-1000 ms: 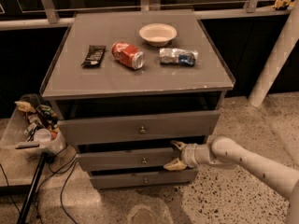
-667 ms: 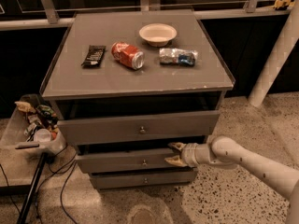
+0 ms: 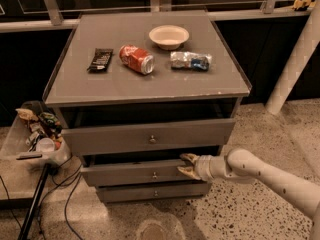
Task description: Open middle drawer
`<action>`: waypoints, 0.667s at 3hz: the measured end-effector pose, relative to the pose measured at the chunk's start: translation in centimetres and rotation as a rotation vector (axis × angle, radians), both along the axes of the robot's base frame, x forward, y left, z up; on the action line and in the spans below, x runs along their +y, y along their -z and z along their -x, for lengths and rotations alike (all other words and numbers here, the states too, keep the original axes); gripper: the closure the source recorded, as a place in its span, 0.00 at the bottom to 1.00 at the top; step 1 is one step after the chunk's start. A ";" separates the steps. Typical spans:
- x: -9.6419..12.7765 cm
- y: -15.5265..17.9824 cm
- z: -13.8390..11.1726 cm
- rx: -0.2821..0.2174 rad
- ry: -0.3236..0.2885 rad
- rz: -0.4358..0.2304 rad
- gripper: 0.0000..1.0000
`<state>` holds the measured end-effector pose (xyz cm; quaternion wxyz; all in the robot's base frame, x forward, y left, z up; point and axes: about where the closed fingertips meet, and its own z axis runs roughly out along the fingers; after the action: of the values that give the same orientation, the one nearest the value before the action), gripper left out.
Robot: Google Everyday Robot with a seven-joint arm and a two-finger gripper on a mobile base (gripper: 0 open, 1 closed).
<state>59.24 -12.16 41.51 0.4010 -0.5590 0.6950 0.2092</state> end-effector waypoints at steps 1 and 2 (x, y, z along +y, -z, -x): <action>0.0 -0.3 -0.1 0.000 0.000 0.000 1.00; 0.5 -0.8 0.8 -0.008 -0.012 -0.021 1.00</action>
Offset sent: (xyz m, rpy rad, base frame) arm -0.2333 -0.0973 -0.0290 0.1508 0.1185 -0.0775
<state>58.46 -11.67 42.35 0.4083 -0.5597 0.6877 0.2169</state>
